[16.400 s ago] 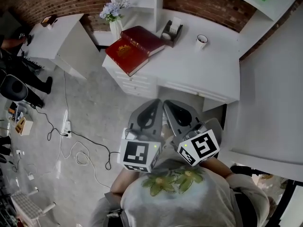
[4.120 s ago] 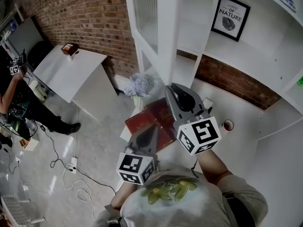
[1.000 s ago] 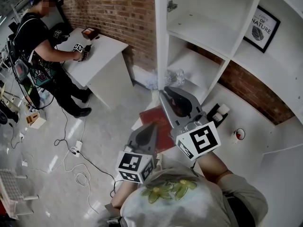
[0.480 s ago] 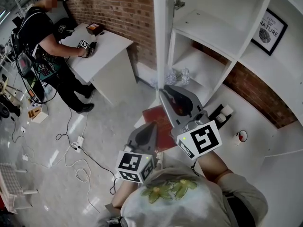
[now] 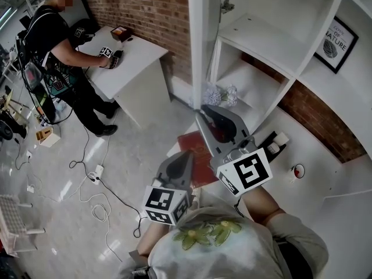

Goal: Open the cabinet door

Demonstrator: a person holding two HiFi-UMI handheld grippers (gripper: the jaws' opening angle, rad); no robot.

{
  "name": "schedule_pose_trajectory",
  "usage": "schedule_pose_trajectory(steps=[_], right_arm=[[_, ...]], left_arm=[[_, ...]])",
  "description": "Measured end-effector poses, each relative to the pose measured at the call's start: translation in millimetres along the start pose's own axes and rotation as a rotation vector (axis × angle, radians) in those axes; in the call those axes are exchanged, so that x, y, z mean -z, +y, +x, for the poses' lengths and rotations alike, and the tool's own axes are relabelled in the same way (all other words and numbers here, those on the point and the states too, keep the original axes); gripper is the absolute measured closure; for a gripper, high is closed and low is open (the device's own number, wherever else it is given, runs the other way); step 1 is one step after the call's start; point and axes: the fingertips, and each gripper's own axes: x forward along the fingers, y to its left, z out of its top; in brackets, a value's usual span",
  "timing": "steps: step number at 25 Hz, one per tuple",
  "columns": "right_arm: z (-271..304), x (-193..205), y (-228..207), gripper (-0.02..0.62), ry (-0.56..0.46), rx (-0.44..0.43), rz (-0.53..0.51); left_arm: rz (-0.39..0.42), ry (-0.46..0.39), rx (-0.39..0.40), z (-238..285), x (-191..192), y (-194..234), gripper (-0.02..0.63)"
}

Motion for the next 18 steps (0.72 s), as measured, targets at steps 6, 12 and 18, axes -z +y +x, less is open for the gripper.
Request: schedule_pose_trajectory(steps=[6,12,18], right_arm=[[4,2,1,0.540,-0.004,-0.009,0.007],[7,3,4,0.540,-0.009,-0.016,0.011],[13,4,7,0.540,-0.016,-0.031,0.018]], left_arm=[[-0.005,-0.001,-0.018,-2,-1,6,0.595],[0.001,-0.023,-0.041,-4,0,14,0.595],[0.002,-0.029,-0.052,-5,-2,19,0.595]])
